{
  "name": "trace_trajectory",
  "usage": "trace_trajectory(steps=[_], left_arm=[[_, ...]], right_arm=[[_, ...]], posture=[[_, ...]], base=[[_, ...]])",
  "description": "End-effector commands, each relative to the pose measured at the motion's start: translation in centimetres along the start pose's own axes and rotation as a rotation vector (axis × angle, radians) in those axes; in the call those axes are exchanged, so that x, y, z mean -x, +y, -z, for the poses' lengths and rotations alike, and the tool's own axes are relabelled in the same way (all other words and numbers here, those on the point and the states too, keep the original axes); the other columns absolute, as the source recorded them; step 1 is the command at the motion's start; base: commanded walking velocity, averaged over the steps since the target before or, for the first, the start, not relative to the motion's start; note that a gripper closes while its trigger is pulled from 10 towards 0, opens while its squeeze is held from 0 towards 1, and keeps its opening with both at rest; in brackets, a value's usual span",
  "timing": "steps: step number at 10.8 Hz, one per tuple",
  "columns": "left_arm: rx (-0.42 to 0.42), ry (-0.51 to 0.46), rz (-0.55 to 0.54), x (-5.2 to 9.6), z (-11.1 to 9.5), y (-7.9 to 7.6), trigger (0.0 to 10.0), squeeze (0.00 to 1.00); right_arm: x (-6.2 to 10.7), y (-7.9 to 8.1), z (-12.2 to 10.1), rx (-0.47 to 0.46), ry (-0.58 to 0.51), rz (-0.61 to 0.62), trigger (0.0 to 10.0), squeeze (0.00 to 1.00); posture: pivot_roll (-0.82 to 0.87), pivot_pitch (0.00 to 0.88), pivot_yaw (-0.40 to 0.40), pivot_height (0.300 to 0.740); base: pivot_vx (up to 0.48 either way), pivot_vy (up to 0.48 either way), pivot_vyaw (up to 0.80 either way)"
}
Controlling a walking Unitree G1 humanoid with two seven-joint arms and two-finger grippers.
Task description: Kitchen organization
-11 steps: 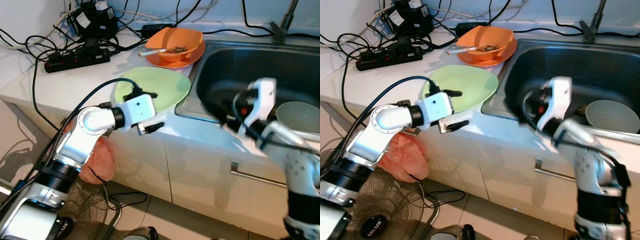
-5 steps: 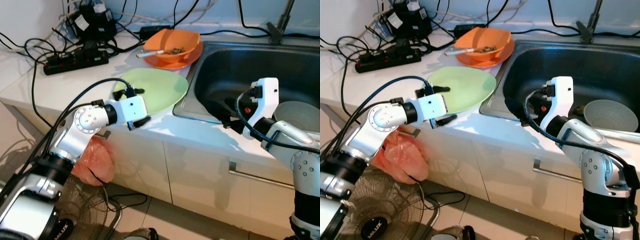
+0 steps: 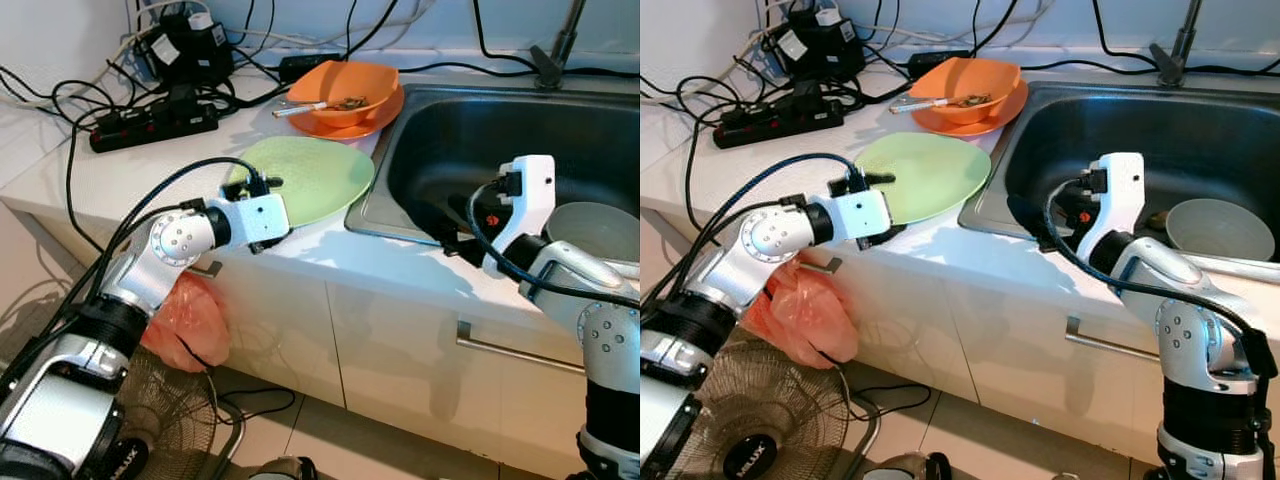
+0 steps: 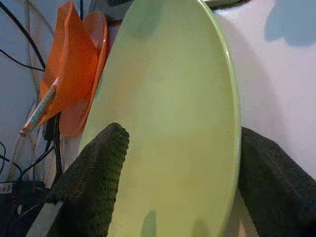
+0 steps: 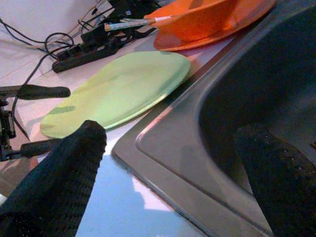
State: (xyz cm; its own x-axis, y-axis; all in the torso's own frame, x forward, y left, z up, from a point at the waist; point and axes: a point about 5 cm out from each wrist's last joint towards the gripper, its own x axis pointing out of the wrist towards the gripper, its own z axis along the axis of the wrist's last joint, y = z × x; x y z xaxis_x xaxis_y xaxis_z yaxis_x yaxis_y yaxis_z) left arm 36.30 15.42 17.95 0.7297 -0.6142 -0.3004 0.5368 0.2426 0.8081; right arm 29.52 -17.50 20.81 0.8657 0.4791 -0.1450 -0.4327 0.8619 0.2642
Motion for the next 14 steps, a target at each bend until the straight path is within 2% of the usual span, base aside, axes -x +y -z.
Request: trace_trajectory(steps=[1,5,7,11,14], left_arm=[[-0.001,0.043,0.028,0.14,0.95,-0.5,0.0,0.0],[-0.042,0.044,0.009,0.12,1.26,-0.34,0.0,0.0],[-0.057,0.047,-0.026,0.15,1.35,0.22,0.0,0.0],[-0.066,0.04,-0.066,0.02,1.32,0.16,0.0,0.0],[-0.079,0.029,-0.083,-0.01,1.31,0.08,0.0,0.0]], right_arm=[[-0.08,0.69,-0.76,0.028,-0.029,-0.02,10.0,0.0],[-0.14,0.64,-0.48,0.025,-0.021,-0.018,10.0,0.0],[-0.27,0.59,-0.39,0.023,-0.018,-0.017,10.0,0.0],[-0.4,0.69,-0.13,-0.017,-0.007,-0.021,10.0,0.0],[-0.32,0.62,-0.2,-0.011,-0.004,-0.018,10.0,0.0]], posture=[[0.11,0.056,0.16,0.74],[0.11,0.059,0.158,0.74],[0.12,0.058,0.155,0.74],[0.11,0.054,0.155,0.74],[0.11,0.056,0.151,0.74]], base=[[0.0,0.0,0.0],[0.0,0.0,0.0],[0.0,0.0,0.0],[0.0,0.0,0.0],[0.0,0.0,0.0]])
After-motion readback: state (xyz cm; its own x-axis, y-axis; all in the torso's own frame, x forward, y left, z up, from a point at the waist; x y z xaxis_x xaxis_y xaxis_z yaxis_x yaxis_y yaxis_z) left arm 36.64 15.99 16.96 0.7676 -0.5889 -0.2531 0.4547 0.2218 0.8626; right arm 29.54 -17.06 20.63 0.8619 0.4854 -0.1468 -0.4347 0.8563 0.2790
